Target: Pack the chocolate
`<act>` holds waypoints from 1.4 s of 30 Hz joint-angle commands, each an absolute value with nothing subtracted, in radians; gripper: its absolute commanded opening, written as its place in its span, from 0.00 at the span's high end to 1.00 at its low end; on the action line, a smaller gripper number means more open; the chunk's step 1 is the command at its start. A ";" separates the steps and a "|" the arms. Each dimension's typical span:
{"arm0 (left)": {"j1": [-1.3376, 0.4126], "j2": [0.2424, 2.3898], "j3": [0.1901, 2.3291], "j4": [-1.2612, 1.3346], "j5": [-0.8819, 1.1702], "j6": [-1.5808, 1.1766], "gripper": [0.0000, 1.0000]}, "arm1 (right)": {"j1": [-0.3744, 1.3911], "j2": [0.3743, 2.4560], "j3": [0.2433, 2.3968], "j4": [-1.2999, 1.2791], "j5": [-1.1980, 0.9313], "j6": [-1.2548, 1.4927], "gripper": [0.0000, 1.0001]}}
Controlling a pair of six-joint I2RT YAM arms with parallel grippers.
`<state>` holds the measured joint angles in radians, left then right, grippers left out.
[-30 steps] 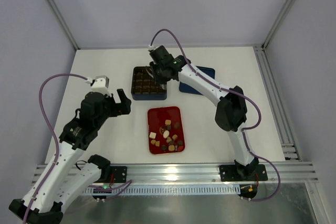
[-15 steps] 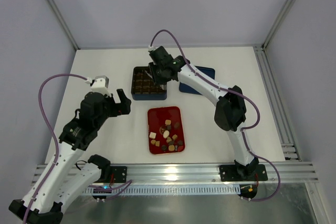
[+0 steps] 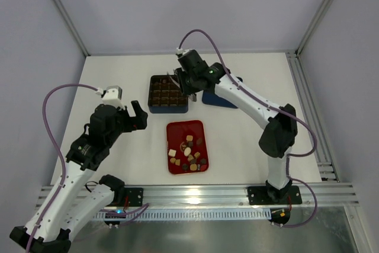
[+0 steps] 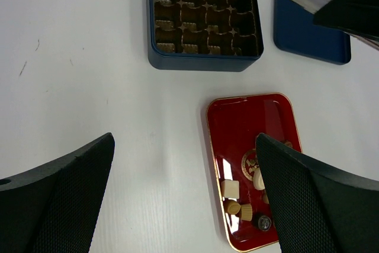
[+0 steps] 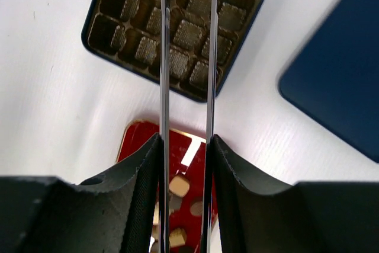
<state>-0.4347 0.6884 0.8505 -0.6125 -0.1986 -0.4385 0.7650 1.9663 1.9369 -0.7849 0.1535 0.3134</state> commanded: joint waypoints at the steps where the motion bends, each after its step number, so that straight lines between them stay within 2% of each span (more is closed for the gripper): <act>1: -0.437 0.676 0.870 -0.606 -0.204 -0.445 0.00 | 0.781 1.757 1.820 -0.772 0.169 0.325 0.60; 8: -0.437 0.670 0.870 -0.606 -0.199 -0.443 0.00 | 0.863 1.464 1.444 -0.799 0.179 0.386 0.60; 14: -0.437 0.676 0.871 -0.604 -0.195 -0.443 0.00 | 0.997 1.329 1.295 -0.879 0.199 0.492 0.60; 27: -0.437 0.661 0.870 -0.609 -0.196 -0.442 0.00 | 1.134 1.267 1.177 -0.917 0.224 0.670 0.60; 42: -0.437 0.653 0.870 -0.618 -0.199 -0.443 0.00 | 1.160 1.261 1.105 -0.890 0.201 0.721 0.61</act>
<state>-0.4347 0.6586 0.8505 -0.6197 -0.1982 -0.4385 1.1484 1.2888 1.1122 -0.9230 0.1978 0.6956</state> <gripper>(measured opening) 0.996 0.394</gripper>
